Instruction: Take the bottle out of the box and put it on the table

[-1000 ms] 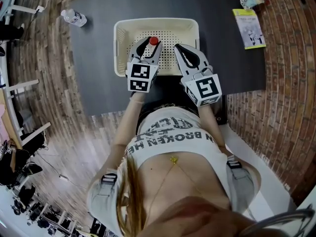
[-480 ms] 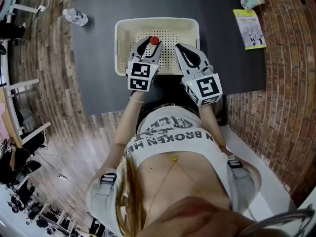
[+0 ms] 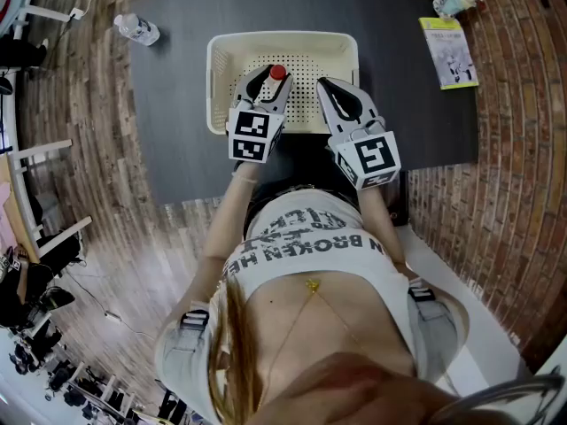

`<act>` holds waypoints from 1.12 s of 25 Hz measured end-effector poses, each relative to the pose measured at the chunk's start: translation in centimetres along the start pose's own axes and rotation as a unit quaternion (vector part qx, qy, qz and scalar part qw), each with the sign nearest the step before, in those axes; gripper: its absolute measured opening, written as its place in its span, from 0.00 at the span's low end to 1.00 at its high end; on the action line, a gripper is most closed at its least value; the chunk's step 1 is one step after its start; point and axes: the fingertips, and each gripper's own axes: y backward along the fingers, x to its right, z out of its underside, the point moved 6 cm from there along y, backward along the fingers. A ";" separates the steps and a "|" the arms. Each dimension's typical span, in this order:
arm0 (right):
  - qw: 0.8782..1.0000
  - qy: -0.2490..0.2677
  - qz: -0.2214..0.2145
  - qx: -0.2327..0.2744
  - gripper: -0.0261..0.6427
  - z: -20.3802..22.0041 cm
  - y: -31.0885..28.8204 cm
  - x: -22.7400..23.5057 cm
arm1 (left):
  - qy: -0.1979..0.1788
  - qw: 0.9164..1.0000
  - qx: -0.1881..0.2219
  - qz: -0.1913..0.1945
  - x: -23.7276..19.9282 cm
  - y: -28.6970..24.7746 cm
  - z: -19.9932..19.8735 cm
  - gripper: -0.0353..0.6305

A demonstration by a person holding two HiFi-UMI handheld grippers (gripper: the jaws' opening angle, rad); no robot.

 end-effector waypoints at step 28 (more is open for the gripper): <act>1.000 0.001 -0.021 0.013 0.05 -0.2 2.4 0.7 | -0.004 1.000 -0.002 -0.022 0.6 0.2 -0.1 0.29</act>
